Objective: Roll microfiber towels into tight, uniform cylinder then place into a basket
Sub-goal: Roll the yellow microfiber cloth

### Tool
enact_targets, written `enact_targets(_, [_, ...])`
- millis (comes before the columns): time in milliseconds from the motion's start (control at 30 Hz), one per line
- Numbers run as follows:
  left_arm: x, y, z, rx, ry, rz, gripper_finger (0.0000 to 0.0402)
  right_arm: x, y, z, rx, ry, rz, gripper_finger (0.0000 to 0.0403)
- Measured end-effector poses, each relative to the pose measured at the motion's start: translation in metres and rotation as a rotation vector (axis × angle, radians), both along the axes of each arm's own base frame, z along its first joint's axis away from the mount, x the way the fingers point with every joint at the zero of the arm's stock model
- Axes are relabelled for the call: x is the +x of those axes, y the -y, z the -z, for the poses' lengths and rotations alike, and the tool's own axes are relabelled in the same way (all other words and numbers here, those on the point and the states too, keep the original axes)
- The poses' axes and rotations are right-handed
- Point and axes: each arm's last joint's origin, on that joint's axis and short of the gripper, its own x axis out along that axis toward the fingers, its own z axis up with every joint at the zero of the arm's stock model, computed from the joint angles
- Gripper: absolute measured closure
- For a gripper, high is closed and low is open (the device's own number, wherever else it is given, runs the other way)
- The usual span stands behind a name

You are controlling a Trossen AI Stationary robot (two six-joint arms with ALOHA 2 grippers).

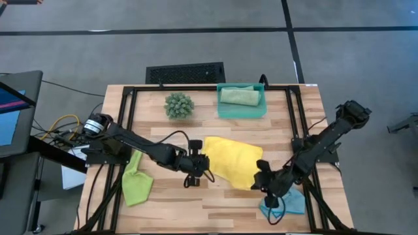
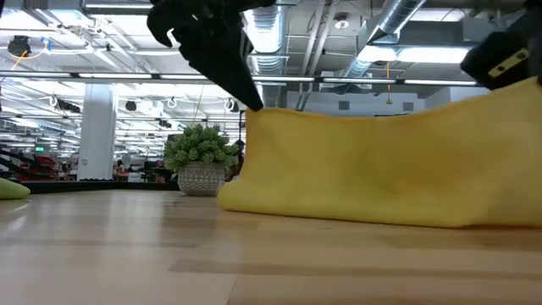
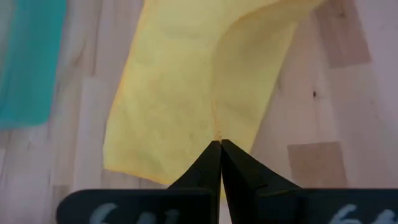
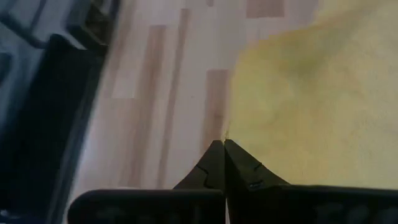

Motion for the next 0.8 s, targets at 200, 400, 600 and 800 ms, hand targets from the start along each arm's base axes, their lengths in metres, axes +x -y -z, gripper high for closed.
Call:
enact_targets(200, [-0.001, -0.021, 0.013, 0.026, -0.019, -0.103, 0.0401, -0.007, 0.023, 0.011, -0.105, -0.15, 0.246, 0.0394])
enact_targets(400, [0.001, -0.048, 0.025, 0.021, -0.001, -0.184, 0.0401, -0.012, 0.046, 0.025, -0.149, -0.249, 0.413, 0.0394])
enact_targets(600, [0.0, -0.066, 0.039, 0.02, 0.042, -0.219, 0.0401, -0.012, 0.061, 0.035, -0.187, -0.263, 0.501, 0.0393])
enact_targets(800, [0.003, -0.074, 0.043, 0.03, 0.091, -0.215, 0.0401, -0.014, 0.069, 0.037, -0.242, -0.28, 0.543, 0.0393])
